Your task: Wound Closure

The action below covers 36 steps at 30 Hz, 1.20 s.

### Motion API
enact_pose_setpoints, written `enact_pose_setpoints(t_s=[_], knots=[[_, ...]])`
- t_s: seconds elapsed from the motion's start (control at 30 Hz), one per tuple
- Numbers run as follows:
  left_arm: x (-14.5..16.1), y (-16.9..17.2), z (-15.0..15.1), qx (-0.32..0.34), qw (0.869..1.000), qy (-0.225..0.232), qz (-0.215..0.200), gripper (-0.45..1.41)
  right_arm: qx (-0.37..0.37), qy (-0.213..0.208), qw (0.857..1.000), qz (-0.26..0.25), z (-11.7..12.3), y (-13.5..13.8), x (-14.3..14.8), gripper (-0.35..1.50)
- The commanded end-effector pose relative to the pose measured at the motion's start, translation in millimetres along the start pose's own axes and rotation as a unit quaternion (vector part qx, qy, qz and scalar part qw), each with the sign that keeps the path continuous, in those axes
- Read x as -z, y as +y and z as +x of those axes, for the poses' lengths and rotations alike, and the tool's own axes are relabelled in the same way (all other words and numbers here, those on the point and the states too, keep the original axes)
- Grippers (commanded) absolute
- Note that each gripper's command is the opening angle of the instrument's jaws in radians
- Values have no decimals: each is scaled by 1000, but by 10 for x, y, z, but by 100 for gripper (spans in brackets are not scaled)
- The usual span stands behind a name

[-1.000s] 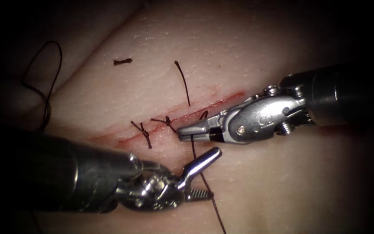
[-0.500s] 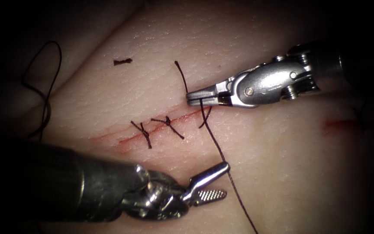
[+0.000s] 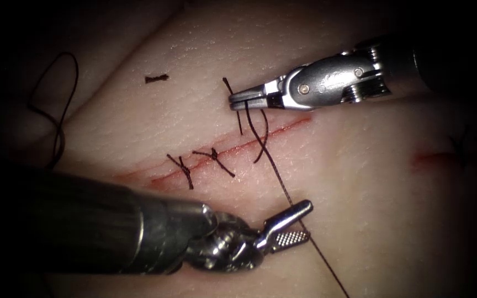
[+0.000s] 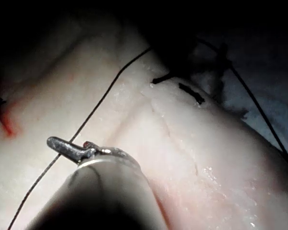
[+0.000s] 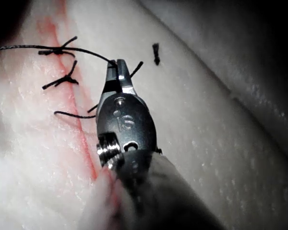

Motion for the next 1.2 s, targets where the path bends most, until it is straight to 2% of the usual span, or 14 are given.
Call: enact_pose_setpoints(t_s=[0.03,0.27,0.63,1.2], knots=[[-4,9,4,0,1000,2,-1,63,-1,-1,1000,0,-6,5,-10,-35],[-17,15,16,-3,1000,6,2,64,-8,-8,1000,1,-8,12,-21,-35],[-37,25,38,-8,1000,17,6,68,-14,-10,1000,2,-11,14,-21,-35],[-37,31,64,-12,1000,24,7,68,-20,-11,1000,3,-13,17,-19,-35]])
